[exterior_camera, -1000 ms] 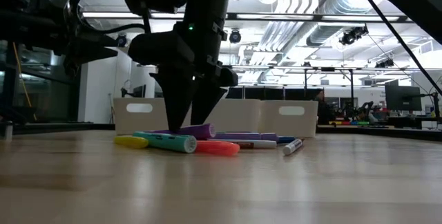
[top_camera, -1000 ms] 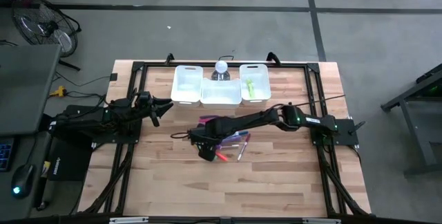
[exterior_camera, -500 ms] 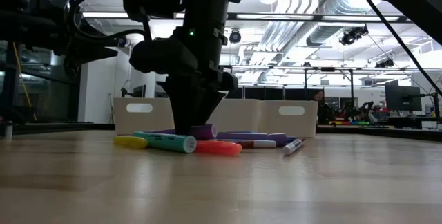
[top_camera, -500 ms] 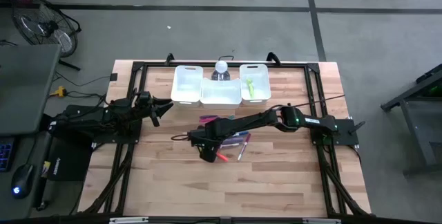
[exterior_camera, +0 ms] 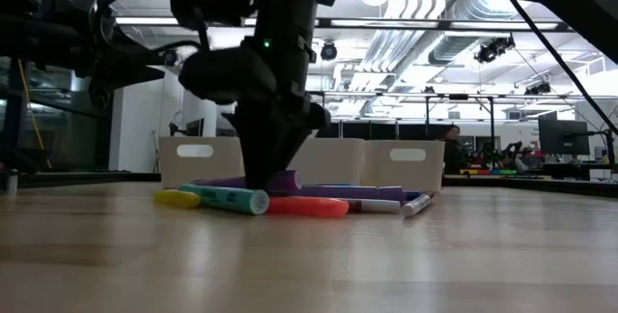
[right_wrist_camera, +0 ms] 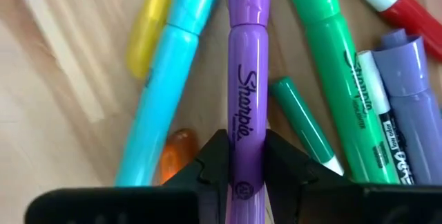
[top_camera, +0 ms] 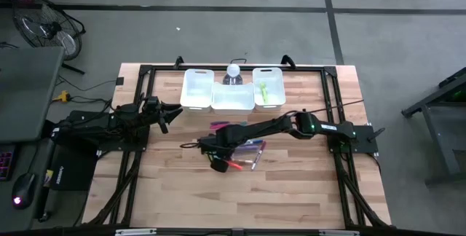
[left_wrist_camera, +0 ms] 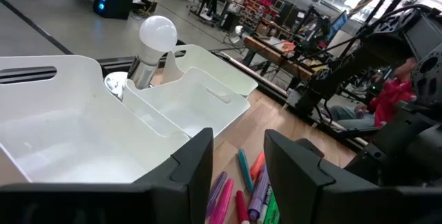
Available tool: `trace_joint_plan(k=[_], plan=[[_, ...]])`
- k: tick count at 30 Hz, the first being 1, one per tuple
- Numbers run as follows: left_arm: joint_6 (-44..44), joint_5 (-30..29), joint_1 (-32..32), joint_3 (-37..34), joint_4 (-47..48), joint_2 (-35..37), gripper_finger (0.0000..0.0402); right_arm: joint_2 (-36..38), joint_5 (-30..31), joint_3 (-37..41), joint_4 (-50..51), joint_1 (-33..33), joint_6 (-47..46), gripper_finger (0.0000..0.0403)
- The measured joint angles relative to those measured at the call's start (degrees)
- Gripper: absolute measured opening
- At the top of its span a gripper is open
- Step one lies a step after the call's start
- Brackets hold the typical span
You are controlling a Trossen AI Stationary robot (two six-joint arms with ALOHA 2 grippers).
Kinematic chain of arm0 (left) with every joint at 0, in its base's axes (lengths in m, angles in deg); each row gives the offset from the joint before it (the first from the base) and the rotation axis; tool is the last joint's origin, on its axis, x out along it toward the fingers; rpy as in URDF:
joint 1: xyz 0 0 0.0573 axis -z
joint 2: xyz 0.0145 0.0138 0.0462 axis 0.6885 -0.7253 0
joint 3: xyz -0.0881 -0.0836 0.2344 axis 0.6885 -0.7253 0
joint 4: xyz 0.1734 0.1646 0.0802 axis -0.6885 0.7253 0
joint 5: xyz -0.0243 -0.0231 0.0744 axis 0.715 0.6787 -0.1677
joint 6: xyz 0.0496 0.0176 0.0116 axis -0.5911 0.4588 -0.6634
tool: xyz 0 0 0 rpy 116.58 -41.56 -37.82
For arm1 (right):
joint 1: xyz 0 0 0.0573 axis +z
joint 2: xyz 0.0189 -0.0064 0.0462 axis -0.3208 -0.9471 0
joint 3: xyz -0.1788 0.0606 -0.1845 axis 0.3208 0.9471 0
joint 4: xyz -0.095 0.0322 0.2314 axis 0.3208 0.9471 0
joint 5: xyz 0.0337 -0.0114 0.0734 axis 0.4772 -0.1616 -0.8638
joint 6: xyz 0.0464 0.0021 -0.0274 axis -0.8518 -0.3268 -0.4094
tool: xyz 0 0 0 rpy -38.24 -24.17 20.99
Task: Pick & Place Markers
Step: Put the violet highlighter pen into the right white bin
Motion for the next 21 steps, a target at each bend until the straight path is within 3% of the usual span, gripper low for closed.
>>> trace_joint_plan(k=[9,21], plan=[[0.0,0.0,0.0,0.0,0.0,0.0,0.0129,0.2,0.3,-9.0,5.1,-0.8,0.0,0.0056],[0.0,0.0,0.0,0.0,0.0,0.0,0.0129,7.8,3.5,-6.1,12.6,-1.0,-3.2,0.0056]])
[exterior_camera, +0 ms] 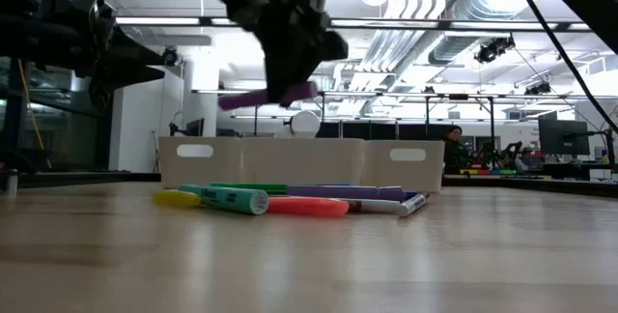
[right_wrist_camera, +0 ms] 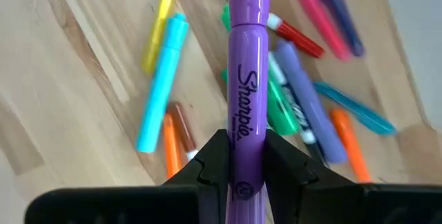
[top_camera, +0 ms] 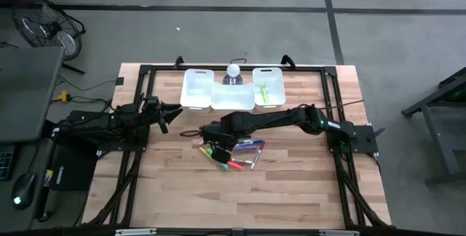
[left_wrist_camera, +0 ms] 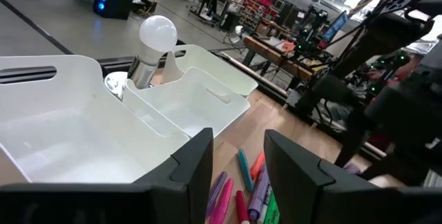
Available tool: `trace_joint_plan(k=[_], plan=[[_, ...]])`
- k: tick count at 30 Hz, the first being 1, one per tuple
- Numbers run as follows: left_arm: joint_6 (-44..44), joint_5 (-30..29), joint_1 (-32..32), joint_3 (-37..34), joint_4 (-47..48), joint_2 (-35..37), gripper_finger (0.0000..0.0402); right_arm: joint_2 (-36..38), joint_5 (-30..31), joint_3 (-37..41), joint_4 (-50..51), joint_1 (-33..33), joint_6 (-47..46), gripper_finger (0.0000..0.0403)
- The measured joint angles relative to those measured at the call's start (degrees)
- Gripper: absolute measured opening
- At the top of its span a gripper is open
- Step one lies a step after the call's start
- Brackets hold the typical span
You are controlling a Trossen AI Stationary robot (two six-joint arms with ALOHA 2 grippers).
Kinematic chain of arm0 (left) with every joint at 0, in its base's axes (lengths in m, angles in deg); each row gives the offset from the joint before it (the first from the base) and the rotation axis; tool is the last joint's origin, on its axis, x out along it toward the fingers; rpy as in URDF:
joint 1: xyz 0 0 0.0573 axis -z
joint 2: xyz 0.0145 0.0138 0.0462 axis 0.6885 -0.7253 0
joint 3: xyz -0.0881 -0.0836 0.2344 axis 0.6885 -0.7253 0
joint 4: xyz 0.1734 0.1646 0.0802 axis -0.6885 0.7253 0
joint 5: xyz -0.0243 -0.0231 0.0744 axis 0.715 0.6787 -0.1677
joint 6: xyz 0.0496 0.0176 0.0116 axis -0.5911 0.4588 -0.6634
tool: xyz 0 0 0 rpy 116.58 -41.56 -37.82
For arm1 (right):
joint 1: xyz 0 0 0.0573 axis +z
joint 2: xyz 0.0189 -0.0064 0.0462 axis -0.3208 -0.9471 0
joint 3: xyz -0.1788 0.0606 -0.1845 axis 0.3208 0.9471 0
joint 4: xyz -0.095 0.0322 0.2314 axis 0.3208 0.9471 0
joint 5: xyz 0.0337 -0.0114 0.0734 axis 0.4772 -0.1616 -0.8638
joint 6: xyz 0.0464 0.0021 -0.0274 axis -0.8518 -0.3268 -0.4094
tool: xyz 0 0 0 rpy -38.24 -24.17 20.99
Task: Pick & Place Markers
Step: Put the violet highlighter pen into the right white bin
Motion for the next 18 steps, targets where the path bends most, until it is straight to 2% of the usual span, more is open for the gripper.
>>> trace_joint_plan(k=[10,18], plan=[[0.0,0.0,0.0,0.0,0.0,0.0,0.0129,0.8,0.0,0.0,9.2,0.0,-2.4,0.0056],[0.0,0.0,0.0,0.0,0.0,0.0,0.0129,1.6,0.2,0.0,11.8,-0.2,-2.3,0.0056]])
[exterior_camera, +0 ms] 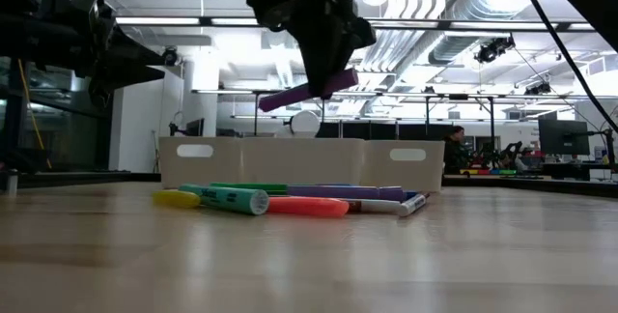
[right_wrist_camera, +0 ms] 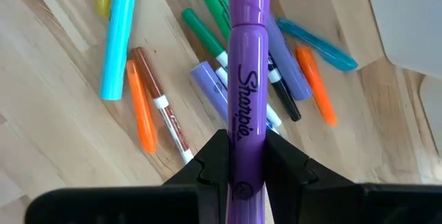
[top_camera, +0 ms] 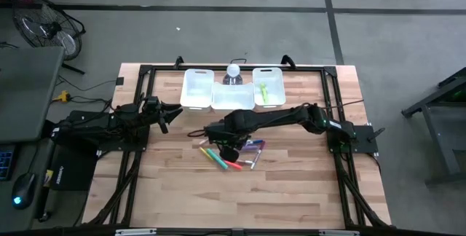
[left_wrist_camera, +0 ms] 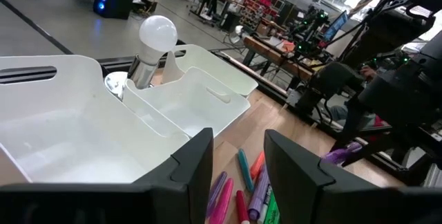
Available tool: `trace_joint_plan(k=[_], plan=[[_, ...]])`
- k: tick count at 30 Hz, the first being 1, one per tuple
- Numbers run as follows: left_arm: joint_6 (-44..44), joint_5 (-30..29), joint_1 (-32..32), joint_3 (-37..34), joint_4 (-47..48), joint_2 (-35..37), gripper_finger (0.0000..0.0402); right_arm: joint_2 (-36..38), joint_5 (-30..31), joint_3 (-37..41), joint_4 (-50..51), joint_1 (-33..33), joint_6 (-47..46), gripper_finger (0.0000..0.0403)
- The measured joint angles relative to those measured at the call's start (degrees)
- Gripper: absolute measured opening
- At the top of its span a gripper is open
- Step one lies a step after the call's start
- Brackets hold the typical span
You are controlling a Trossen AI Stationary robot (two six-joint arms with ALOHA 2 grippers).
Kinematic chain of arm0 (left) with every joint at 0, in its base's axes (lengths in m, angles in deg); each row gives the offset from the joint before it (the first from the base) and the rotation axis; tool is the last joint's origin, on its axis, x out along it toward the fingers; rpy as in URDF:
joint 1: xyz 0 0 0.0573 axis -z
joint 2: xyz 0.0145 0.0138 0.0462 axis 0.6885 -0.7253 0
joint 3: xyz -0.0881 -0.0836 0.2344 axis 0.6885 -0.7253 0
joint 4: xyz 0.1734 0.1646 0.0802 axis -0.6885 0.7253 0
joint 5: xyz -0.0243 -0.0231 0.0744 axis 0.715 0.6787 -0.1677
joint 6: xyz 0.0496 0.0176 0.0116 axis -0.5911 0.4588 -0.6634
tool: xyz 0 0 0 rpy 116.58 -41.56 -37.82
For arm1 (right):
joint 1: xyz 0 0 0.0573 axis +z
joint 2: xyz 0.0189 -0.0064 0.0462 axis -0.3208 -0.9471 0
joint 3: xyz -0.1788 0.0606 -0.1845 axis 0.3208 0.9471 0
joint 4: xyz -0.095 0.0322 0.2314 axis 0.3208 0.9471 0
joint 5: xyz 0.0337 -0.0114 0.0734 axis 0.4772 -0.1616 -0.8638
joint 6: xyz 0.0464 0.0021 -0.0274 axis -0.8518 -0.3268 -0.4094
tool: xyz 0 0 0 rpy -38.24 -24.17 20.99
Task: Pick & Place Markers
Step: Put the violet highlighter pen into the right white bin
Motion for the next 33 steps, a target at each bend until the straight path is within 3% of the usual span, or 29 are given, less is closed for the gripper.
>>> trace_joint_plan(k=[9,13,23,27,33], plan=[[0.0,0.0,0.0,0.0,0.0,0.0,0.0129,5.7,2.7,3.5,3.1,-1.5,-1.5,0.0056],[0.0,0.1,0.0,0.0,0.4,0.0,0.0129,12.0,3.1,14.9,0.2,-2.6,-4.2,0.0056],[0.0,0.2,0.0,0.0,0.5,0.0,0.0129,33.0,-0.3,48.4,-19.8,-7.0,-15.9,0.0056],[0.0,0.3,0.0,0.0,0.6,0.0,0.0129,37.9,-0.7,55.5,-24.9,-10.4,-17.6,0.0056],[0.0,0.3,0.0,0.0,0.7,0.0,0.0129,41.1,-0.2,58.5,-28.3,-17.2,-16.0,0.0056]])
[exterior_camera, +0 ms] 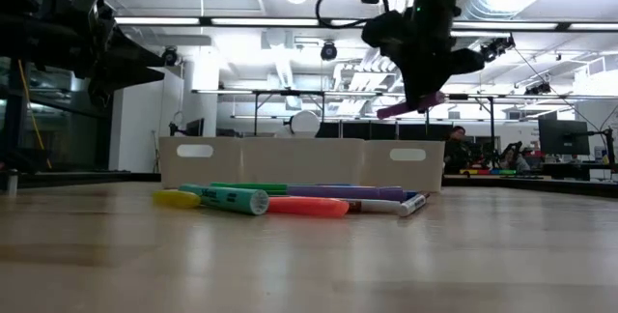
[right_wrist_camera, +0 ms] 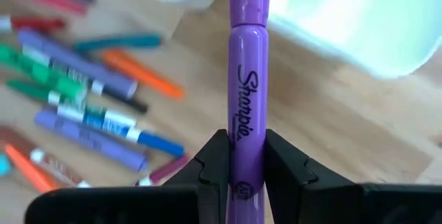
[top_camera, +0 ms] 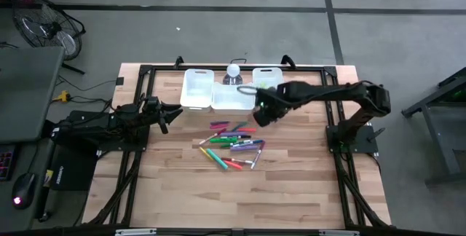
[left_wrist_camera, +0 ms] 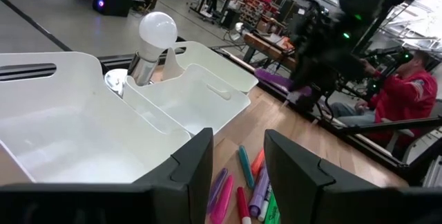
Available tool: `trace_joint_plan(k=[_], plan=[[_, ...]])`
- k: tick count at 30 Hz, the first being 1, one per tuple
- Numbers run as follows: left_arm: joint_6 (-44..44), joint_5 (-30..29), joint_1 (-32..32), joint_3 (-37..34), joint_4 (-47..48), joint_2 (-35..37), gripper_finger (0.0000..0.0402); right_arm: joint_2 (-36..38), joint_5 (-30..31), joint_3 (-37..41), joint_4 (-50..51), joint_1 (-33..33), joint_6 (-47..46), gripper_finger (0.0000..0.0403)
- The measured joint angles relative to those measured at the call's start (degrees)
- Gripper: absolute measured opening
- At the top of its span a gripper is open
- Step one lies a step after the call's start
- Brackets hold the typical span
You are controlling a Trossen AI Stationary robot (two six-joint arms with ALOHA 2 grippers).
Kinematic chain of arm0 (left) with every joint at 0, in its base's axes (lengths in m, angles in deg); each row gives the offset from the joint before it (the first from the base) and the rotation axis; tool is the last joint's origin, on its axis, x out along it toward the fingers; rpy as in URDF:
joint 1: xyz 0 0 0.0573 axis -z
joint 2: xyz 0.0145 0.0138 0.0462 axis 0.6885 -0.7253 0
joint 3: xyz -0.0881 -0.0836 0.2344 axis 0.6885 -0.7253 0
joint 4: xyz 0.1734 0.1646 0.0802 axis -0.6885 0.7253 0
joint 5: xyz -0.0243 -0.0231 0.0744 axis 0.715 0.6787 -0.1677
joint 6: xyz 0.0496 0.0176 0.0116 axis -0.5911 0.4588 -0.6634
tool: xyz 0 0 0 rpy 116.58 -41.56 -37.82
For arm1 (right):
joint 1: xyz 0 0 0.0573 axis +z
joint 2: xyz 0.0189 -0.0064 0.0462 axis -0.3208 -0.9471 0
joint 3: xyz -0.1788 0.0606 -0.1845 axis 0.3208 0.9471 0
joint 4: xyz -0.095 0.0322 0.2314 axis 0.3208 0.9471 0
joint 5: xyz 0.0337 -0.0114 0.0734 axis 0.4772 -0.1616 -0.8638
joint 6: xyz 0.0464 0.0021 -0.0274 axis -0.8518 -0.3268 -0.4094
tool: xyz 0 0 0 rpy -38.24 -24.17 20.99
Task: Pick & Place Markers
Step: Put the violet highlighter pen into the right white bin
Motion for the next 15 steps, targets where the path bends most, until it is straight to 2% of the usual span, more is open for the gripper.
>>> trace_joint_plan(k=[9,15], plan=[[0.0,0.0,0.0,0.0,0.1,0.0,0.0129,-0.8,1.0,-0.3,-7.1,-10.6,5.8,0.0058],[0.0,0.0,0.0,0.0,0.1,0.0,0.0129,-4.6,0.6,-0.4,-11.7,-15.4,7.5,0.0059]])
